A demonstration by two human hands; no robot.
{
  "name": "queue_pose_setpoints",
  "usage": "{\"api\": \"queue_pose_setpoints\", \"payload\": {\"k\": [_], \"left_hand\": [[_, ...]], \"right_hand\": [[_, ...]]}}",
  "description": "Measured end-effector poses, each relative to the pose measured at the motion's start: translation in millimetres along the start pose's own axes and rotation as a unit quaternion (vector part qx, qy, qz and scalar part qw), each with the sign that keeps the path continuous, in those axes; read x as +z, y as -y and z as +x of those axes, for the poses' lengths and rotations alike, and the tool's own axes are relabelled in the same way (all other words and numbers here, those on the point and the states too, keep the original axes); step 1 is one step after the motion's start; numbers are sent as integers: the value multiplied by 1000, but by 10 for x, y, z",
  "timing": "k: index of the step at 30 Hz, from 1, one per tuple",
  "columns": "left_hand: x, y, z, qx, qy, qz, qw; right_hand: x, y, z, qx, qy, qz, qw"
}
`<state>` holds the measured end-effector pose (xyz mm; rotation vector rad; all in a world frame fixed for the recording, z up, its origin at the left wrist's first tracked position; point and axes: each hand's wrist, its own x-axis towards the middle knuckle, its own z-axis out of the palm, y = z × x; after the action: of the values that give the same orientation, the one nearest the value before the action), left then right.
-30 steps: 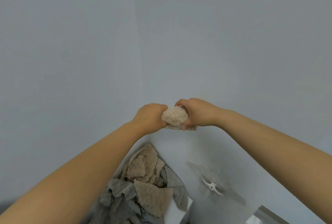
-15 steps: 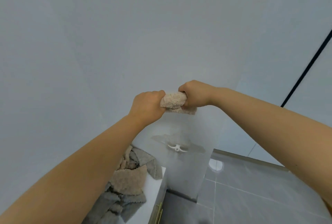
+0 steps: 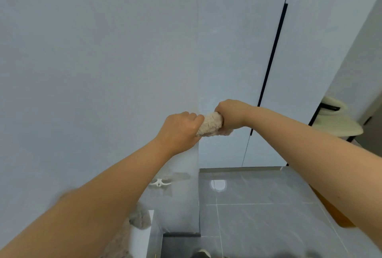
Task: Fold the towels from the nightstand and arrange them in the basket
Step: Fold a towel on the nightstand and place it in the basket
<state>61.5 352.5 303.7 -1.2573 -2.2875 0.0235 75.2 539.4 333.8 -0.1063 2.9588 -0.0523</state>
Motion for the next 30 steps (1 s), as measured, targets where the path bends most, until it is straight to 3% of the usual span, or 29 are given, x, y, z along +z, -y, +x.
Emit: {"api": "queue_pose_setpoints", "payload": {"k": [4,7,10,19,30], "left_hand": [[171,-329,488,59,23,-20,998],[383,-574,909,54,41,5,998],[575,-819,1280,24,105,8,994],[1737,-1165,3012,-106,121,-91,983],[2793,-1827,5219,23,166,-145,975]], "right_hand": [[35,-562,-80,75,1,-4,997],[87,-973,-44,129,9,-15,991],[162,-1345,48,173,18,-21,985],[250,-3122,737,233,7,-29,972],[583,-5410,1069,260,-37,28,965]]}}
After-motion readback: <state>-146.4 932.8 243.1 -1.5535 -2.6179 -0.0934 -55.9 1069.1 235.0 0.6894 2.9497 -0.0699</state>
